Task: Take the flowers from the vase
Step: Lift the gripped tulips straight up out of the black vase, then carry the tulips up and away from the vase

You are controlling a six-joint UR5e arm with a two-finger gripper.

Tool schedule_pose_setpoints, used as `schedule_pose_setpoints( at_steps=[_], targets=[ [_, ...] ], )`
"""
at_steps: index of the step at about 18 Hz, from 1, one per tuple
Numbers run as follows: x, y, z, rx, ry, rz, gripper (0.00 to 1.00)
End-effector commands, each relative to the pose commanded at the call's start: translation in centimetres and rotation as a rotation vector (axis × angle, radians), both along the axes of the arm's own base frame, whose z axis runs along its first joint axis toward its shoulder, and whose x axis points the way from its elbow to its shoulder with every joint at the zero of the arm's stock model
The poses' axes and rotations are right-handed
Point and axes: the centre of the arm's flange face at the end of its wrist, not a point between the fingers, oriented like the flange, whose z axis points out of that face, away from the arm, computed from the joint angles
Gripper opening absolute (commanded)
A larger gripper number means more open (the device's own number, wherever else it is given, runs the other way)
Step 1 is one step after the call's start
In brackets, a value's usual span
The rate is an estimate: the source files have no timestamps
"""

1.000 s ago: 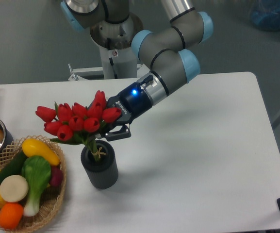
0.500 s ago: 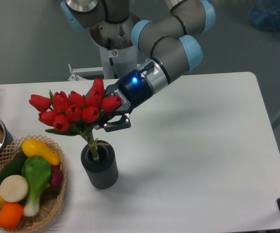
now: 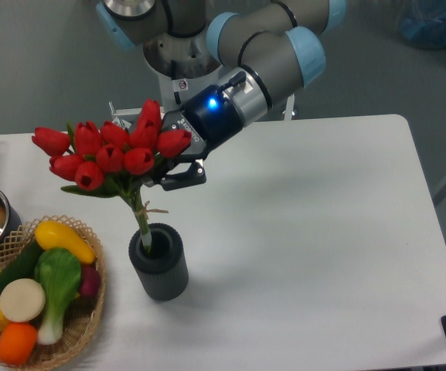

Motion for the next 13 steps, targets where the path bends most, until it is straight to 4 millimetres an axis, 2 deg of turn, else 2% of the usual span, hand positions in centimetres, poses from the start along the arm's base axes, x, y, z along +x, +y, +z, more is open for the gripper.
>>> schedule_pose_setpoints(
  at_steps=[5, 8, 9, 12, 13],
  targets=[
    [0.0, -0.9, 1.6, 0.003, 0.007, 0.019, 0.28],
    [-1.1, -2.0, 2.1, -0.004, 0.01, 0.053, 0.28],
    [-1.5, -2.3, 2.3, -0.007, 0.02, 0.065, 0.28],
    [-4.6, -5.1, 3.4, -0.034, 0.069, 0.164, 0.27],
    [-4.9, -5.3, 3.3, -0.045, 0.075, 0.176, 0.27]
  ],
)
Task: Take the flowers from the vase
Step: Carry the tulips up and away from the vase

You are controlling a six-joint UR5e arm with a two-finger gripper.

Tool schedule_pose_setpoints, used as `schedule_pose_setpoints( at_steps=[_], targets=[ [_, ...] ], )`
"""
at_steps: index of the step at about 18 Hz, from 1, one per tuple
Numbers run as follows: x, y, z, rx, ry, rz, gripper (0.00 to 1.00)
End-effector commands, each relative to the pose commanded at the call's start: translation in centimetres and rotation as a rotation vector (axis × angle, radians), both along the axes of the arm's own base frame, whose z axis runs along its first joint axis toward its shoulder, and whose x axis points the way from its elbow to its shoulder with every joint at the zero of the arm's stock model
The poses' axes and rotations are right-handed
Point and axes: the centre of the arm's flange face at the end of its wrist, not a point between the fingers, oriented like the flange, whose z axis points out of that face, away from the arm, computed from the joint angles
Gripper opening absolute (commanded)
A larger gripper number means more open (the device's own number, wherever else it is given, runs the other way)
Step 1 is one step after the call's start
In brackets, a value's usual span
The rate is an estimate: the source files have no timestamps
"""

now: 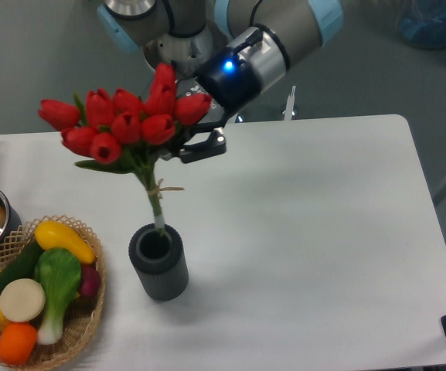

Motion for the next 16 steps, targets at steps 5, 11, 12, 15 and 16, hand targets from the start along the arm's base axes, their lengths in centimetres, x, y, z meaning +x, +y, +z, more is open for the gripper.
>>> schedule_pose_setpoints(
  at_steps=[5, 11, 12, 15, 16],
  targets=[
    [-2.4, -1.7, -1.0, -0.098, 0.05, 0.1, 0.27],
    [-4.7, -3.2, -1.9, -0.108, 0.038, 0.143, 0.25],
    [-4.7, -3.3, -1.9, -0.107, 0.038, 0.144, 0.25],
    [-5.4, -4.1, -1.9, -0.106, 0.038, 0.161, 0.25],
    [-5.6, -4.3, -2.0, -0.105, 0.036, 0.165, 0.25]
  ],
)
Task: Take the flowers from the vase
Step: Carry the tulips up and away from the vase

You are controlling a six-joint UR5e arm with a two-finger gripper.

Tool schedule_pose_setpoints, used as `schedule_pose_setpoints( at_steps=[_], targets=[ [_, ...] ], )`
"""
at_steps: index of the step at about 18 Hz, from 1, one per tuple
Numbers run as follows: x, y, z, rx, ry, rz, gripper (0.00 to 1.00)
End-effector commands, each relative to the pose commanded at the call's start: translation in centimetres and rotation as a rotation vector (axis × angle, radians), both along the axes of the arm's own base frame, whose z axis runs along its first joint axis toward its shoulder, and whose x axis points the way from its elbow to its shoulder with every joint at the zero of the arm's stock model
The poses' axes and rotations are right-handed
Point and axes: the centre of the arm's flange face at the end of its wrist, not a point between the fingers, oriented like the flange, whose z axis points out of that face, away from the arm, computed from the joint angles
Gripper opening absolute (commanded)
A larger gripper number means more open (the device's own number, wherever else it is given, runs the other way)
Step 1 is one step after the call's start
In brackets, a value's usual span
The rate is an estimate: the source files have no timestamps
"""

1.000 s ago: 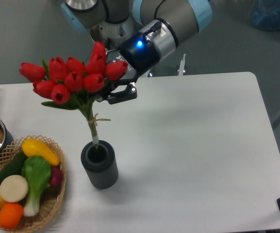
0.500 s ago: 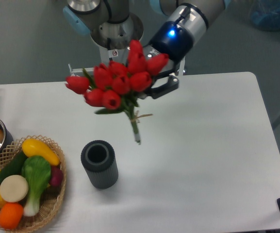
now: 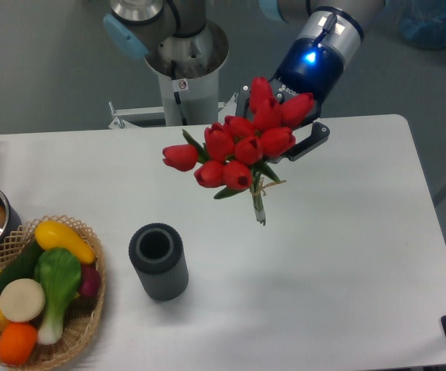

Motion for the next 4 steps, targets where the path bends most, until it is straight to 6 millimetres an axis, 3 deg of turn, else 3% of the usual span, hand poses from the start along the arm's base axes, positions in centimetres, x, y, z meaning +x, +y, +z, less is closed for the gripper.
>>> schedule_pose_setpoints(
  at_steps=[4],
  targets=[
    [0.06, -0.09, -0.54, 0.001, -0.011, -0.001, 0.25]
  ],
)
